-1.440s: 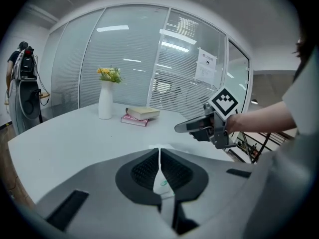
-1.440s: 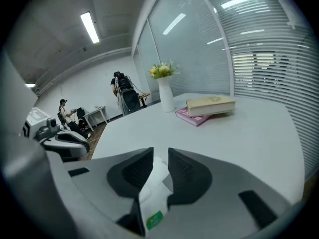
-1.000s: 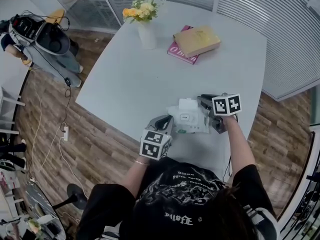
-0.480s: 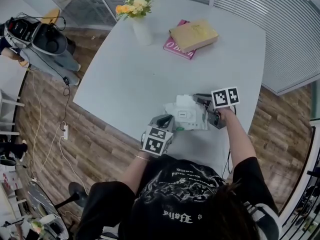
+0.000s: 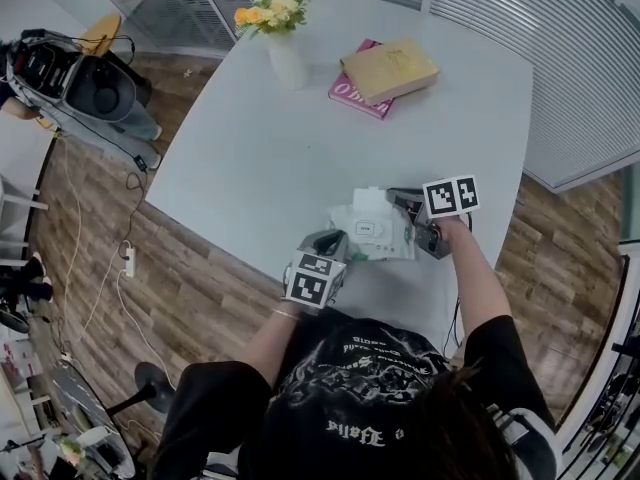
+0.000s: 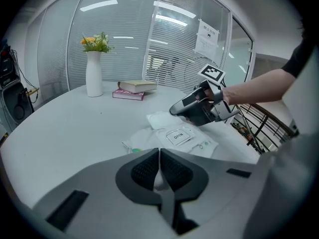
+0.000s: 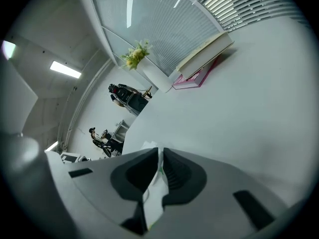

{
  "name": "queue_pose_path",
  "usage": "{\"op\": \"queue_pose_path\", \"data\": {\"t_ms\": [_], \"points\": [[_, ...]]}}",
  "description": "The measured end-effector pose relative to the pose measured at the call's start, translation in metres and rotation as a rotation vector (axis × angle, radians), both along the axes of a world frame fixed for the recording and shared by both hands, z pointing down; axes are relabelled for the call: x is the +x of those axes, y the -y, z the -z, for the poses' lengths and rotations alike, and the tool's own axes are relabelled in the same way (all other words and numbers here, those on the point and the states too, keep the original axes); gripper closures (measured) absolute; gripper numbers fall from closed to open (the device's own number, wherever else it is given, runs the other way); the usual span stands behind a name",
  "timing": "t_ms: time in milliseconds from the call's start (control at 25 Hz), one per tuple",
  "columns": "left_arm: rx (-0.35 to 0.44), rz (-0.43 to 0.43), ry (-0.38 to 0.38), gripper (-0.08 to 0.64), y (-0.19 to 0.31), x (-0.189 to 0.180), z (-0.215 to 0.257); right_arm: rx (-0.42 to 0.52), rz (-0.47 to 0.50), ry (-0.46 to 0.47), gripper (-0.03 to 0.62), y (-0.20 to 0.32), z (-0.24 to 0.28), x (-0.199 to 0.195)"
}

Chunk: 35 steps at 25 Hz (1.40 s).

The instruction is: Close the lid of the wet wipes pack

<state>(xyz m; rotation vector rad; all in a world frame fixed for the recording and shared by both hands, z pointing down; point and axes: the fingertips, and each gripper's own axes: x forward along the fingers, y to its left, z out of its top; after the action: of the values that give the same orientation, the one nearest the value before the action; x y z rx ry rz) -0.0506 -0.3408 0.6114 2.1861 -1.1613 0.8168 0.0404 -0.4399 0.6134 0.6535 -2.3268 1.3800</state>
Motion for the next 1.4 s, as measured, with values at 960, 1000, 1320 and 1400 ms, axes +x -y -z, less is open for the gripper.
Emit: {"op": "queue_pose_path", "data": {"t_ms": [960, 1000, 1320, 1400], "points": [[-0.025, 0.112, -0.121, 0.545, 0.003, -0.004, -0.006, 0.455, 0.295, -0.156, 0.546, -0.052, 0.048, -0.017], [-0.022, 0.120, -0.123, 0.546, 0.003, -0.005, -0.006, 0.483, 0.316, -0.182, 0.544, -0.055, 0.048, -0.017], [0.001, 0.171, -0.105, 0.546, -0.004, -0.013, -0.004, 0.617, 0.409, -0.330, 0.531, -0.075, 0.043, -0.021], [0.009, 0.185, -0.105, 0.546, -0.006, -0.012, -0.002, 0.639, 0.434, -0.360, 0.528, -0.081, 0.041, -0.021]]}}
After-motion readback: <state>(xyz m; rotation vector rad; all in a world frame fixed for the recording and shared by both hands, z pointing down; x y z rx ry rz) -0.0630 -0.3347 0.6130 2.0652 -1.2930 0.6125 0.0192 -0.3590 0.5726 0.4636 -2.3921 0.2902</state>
